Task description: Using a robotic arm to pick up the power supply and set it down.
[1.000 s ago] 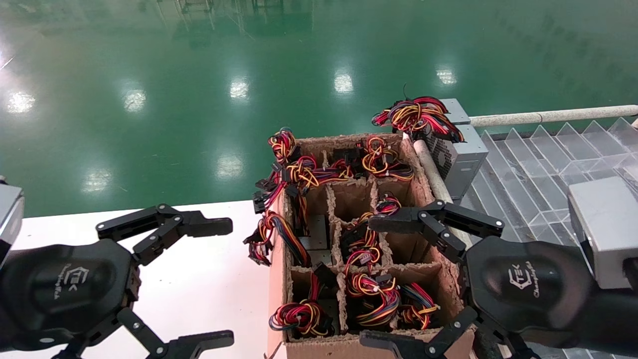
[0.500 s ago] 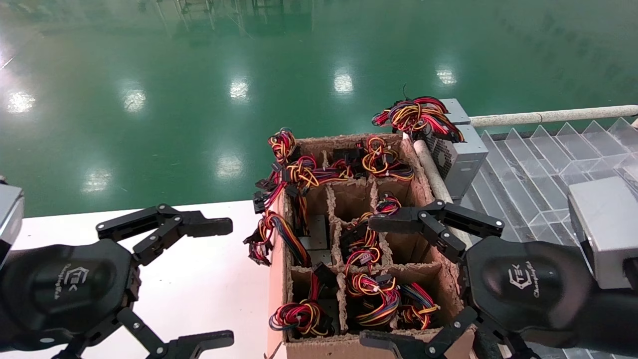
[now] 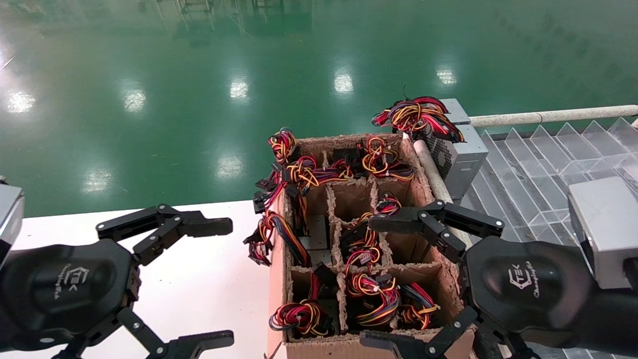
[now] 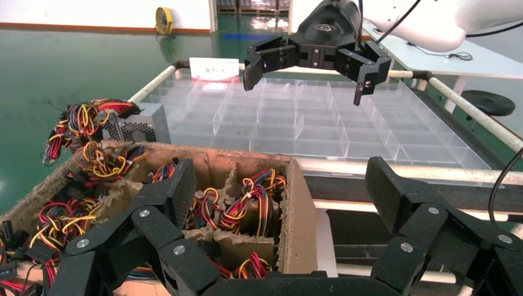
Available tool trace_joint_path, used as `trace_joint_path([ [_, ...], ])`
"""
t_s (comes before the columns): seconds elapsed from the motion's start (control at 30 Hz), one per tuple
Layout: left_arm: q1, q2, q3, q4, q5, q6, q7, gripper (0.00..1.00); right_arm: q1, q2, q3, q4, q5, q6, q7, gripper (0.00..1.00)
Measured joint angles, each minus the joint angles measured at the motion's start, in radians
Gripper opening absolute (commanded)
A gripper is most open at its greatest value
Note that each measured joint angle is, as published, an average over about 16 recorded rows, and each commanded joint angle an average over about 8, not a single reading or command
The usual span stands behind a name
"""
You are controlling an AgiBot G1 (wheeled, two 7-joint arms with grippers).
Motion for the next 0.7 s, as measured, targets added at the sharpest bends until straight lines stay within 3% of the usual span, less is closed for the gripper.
trace_joint_path([
  [0.7,0.000,0.000,0.000,0.000,0.000,0.000,0.000,1.00,0.000,0.000,0.000,0.000,0.000,0.000,0.000,1.00],
])
